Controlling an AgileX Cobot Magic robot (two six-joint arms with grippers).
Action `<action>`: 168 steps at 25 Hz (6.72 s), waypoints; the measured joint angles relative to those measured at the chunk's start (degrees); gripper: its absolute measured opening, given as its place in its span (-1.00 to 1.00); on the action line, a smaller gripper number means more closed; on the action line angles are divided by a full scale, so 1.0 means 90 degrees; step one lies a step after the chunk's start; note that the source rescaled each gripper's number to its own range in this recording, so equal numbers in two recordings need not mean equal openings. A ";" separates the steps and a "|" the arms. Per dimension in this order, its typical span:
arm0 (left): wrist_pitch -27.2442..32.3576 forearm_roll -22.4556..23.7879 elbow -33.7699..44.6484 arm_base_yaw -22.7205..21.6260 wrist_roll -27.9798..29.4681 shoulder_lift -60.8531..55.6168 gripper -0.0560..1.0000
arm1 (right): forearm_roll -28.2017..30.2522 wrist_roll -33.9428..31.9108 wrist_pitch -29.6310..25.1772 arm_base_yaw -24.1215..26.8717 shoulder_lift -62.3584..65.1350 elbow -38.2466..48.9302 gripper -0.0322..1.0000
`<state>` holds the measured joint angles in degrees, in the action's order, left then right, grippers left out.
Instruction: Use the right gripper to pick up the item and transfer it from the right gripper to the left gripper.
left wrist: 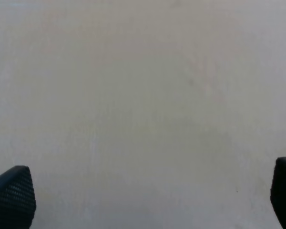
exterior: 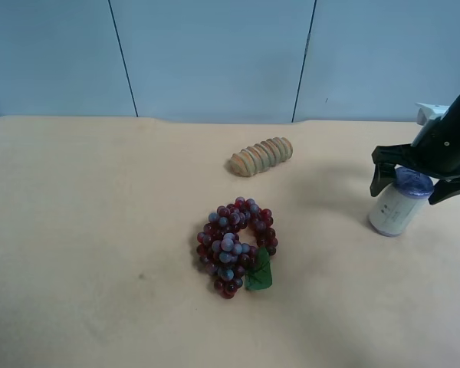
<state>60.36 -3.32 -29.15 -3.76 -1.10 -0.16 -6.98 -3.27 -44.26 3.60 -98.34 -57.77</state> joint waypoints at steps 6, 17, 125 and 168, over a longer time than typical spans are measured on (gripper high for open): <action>0.0000 0.0000 0.0000 0.0000 0.0000 0.0000 1.00 | 0.0000 0.0000 -0.0006 0.0000 0.0000 0.0000 0.08; 0.0000 0.0000 0.0000 0.0000 0.0000 0.0000 1.00 | 0.0017 0.0000 -0.0011 0.0000 0.0000 0.0000 -0.92; -0.1100 -0.5702 -0.0453 0.0000 -0.4255 0.5796 1.00 | -0.7772 0.5512 -0.2628 -0.1141 -0.1186 -0.0661 -0.92; 0.0947 -1.0335 -0.1515 0.0823 -0.9290 1.2059 1.00 | -0.8438 0.5683 -0.2622 -0.1529 -0.1186 -0.0661 -0.92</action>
<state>68.89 -96.33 -42.78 3.65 -84.71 108.37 -82.92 47.88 -67.85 -10.16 -109.01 -63.72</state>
